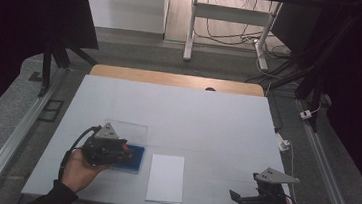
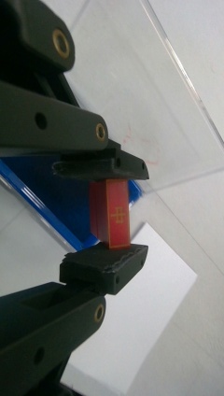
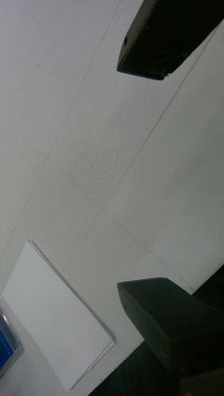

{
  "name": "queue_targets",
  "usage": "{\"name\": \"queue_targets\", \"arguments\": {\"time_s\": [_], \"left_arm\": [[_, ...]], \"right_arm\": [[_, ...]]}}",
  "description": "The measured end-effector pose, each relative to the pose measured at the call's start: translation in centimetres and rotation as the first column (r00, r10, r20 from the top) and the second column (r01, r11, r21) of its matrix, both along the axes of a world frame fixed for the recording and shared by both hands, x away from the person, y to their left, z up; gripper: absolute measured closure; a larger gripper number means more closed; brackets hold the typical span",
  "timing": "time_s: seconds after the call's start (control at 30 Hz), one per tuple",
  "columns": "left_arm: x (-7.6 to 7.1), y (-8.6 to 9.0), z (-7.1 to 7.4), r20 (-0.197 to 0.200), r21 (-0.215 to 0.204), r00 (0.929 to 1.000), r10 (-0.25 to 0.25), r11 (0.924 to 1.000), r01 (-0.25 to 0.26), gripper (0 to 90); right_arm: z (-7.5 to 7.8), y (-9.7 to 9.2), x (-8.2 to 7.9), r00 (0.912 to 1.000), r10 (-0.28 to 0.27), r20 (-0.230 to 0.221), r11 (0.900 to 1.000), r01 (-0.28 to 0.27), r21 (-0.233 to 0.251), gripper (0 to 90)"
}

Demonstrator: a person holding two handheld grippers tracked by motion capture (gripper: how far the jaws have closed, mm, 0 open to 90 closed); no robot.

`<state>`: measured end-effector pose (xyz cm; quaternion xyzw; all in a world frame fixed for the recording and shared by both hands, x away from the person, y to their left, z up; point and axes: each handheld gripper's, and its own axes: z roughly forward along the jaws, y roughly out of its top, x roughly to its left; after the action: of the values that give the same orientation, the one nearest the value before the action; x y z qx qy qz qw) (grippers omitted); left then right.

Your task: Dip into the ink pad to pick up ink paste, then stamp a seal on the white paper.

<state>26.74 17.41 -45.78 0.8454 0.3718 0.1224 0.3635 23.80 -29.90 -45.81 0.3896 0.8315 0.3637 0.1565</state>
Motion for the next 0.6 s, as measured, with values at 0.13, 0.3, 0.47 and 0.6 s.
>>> {"name": "queue_targets", "arguments": {"time_s": [0.13,0.3,0.47,0.6], "left_arm": [[-0.3,-0.7,0.3,0.004,-0.005,0.9997,-0.022,0.9997,0.022,58.1],[-0.4,-1.5,0.7,0.006,-0.006,0.9988,-0.048,0.9988,0.048,58.1],[-0.2,-2.1,0.7,0.001,-0.012,0.9978,-0.067,0.9977,0.067,58.1],[-0.1,-2.5,0.7,-0.002,-0.018,0.9967,-0.081,0.9966,0.081,58.1]], "right_arm": [[0.0,0.0,0.0,1.0000,0.000,-0.001,1.0000,0.000,-0.003,0.0],[0.0,0.0,0.0,1.0000,-0.001,0.000,1.0000,0.001,0.001,0.0],[0.0,0.0,0.0,1.0000,-0.003,-0.004,1.0000,0.003,-0.001,0.0],[0.0,-0.1,0.0,1.0000,-0.003,-0.003,1.0000,0.003,0.002,0.0]]}}
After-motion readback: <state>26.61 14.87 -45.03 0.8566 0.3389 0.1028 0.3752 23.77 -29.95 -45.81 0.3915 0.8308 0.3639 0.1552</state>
